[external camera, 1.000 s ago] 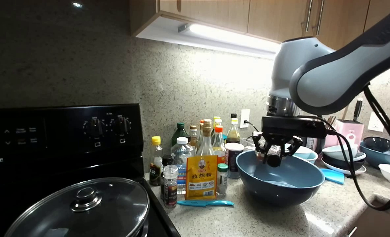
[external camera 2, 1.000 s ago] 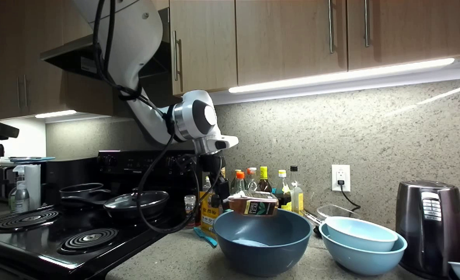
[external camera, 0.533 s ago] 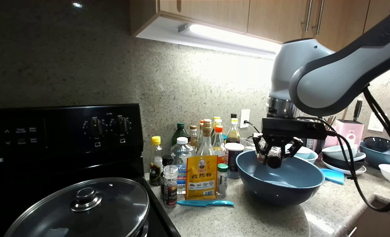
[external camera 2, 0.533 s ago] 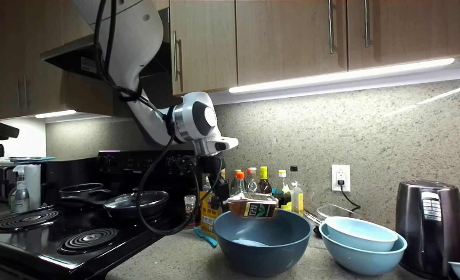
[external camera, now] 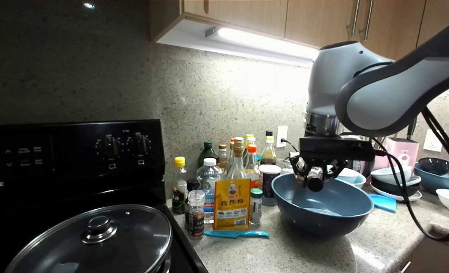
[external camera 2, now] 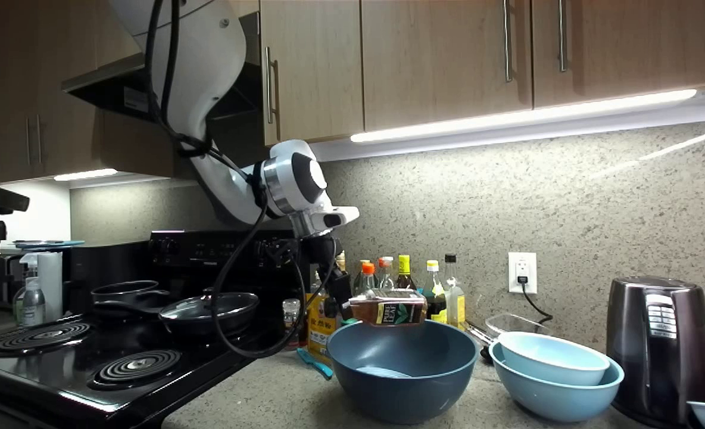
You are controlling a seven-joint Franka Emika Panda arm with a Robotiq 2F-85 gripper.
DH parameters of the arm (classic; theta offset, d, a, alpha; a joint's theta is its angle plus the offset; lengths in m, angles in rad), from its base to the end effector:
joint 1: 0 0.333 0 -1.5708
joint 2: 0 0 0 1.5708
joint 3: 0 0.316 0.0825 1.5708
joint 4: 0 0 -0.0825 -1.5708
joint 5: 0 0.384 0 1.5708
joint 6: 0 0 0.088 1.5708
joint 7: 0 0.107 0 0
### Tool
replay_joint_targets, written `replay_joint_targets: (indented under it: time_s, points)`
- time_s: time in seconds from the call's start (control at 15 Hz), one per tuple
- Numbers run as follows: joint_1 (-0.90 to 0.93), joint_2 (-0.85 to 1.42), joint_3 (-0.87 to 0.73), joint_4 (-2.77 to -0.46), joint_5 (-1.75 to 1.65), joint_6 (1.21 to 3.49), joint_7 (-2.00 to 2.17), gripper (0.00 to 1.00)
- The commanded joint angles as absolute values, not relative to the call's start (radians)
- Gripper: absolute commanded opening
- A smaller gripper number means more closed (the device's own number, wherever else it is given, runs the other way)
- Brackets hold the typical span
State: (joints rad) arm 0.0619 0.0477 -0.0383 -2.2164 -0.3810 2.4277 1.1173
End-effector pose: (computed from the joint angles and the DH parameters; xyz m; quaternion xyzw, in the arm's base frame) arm 0.5498 0.0118 0.3717 0.9048 -0.3956 0.1410 0.0713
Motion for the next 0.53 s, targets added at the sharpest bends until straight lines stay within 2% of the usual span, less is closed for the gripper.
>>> replay_joint_targets:
  time_s: [0.0, 0.47]
  points:
    - [0.06, -0.013, -0.023, -2.22, -0.472, 2.388, 1.204, 0.15]
    - [0.067, -0.041, 0.025, -2.229, -0.46, 2.353, 1.157, 0.15]
